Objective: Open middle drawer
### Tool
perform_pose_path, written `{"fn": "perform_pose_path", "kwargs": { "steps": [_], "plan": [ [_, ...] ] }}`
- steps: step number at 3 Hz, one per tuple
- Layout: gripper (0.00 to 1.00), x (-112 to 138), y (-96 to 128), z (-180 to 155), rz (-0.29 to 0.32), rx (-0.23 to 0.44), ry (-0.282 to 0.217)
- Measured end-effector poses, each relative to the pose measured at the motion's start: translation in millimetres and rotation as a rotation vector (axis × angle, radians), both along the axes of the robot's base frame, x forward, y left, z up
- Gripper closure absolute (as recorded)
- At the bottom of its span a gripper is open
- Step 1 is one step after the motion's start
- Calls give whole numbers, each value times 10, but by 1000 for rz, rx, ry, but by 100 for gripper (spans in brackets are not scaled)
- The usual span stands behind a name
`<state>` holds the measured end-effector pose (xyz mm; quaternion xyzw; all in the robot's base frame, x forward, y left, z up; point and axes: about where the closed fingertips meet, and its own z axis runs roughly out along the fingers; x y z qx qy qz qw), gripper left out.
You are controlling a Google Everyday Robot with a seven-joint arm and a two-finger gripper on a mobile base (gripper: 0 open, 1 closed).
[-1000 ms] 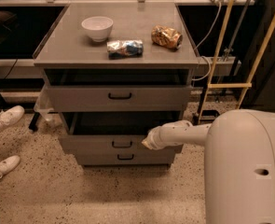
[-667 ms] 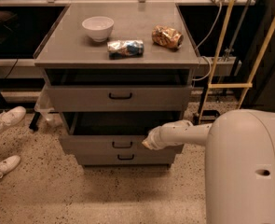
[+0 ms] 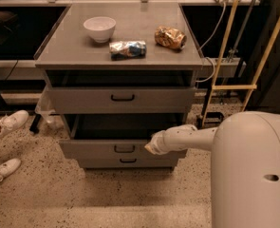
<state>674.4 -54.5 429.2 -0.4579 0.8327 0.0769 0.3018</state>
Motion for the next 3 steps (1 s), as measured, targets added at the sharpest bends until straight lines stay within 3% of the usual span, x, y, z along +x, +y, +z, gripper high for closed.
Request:
{"fn": "perform_pose_path", "kwargs": {
  "steps": [3],
  "plan": [
    [100,-125,-75,40,-11,-6,-16]
  ]
}}
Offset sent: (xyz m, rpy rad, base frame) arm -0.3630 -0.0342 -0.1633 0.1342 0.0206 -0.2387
